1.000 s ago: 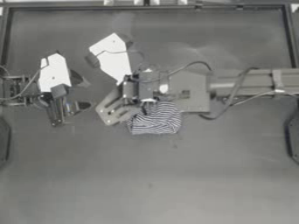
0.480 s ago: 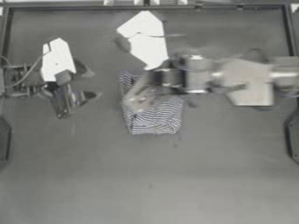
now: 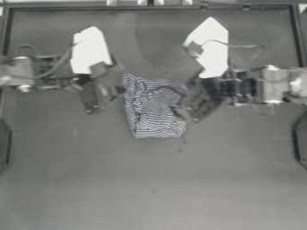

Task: Fold shirt

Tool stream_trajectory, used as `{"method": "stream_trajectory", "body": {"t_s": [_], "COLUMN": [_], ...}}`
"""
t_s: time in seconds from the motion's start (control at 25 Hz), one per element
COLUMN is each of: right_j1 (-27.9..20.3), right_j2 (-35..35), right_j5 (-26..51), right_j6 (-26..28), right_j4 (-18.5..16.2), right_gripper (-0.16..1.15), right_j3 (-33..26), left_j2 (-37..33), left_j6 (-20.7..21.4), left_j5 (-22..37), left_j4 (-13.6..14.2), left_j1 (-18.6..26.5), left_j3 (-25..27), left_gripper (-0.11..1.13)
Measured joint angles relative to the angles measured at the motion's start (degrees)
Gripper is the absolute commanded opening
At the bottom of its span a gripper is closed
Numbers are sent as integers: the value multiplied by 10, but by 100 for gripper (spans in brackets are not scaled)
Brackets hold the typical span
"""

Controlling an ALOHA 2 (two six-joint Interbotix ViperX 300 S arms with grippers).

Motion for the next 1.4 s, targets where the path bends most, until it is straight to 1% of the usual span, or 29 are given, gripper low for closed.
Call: {"method": "stream_trajectory", "body": {"t_s": [0.16,0.24,0.32,0.56,0.68,0.8,0.88,1.04,1.4], "right_j1": [-6,-8,-11,-12,-12,-11,-12,-11,-11], "right_j2": [-31,-35,-34,-33,-22,2,16,47,106], "right_j5": [-34,-47,-60,-80,-91,-120,-133,-160,-167], "right_j6": [-1,-4,-4,-5,-6,-6,-8,-10,-11], "right_j4": [-2,-2,-4,-25,-35,-51,-54,-66,-89], "right_gripper": [101,101,101,101,101,101,101,101,101], "right_j3": [57,73,85,107,112,119,120,119,102], "left_j2": [56,75,95,156,174,185,194,199,199], "left_j6": [15,19,24,28,36,40,40,40,41], "left_j5": [1,2,3,4,5,13,25,30,27], "left_j4": [0,0,0,0,0,0,0,1,0], "left_j1": [-3,-4,-5,-7,-7,-7,-6,-6,0], "left_j3": [-54,-76,-91,-117,-120,-120,-120,-116,-85], "left_gripper": [91,90,90,90,89,89,89,88,88]}}
